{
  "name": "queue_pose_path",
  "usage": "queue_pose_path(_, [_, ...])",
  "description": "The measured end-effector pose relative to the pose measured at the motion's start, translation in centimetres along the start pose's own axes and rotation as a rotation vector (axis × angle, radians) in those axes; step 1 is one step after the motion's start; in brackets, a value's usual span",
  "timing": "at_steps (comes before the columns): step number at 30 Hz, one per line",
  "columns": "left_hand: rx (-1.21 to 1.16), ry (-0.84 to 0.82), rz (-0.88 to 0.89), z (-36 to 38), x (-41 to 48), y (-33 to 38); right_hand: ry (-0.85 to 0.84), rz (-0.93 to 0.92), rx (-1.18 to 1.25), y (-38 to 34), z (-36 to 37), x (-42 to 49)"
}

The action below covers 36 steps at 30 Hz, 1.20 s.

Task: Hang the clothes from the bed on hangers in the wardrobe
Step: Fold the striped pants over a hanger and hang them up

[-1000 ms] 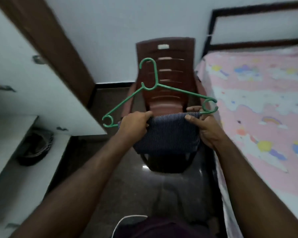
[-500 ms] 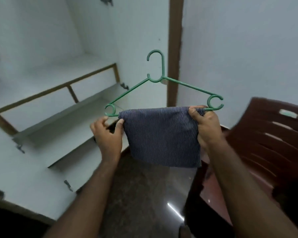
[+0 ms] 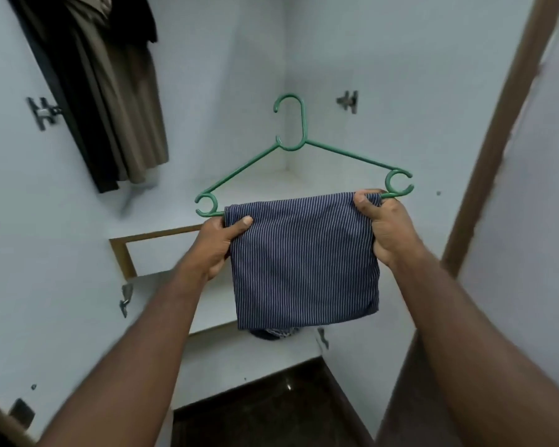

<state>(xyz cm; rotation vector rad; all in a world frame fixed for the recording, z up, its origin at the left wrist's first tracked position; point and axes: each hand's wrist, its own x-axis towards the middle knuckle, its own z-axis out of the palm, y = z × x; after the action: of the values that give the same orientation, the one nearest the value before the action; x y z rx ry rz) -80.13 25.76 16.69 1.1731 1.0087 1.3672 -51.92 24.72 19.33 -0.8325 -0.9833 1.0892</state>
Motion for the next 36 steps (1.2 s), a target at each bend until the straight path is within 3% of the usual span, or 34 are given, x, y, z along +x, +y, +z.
queue_pose_path(3, [-0.166, 0.129, 0.019, -1.9, 3.9, 0.7, -0.056, -0.002, 0.005, 0.7, 2.9, 5.7])
queue_pose_path(15, [-0.287, 0.429, 0.27, -11.2, 22.1, 8.2, -0.161, -0.048, 0.037, 3.4, 16.6, 23.6])
queue_pose_path(25, [-0.193, 0.453, 0.494, -11.8, 33.8, 15.7, -0.055, -0.027, 0.227, 3.0, 22.2, 37.6])
queue_pose_path(36, [0.077, 0.604, 0.618, -12.0, 43.3, 22.7, -0.186, -0.126, 0.24, 3.1, 27.8, 54.5])
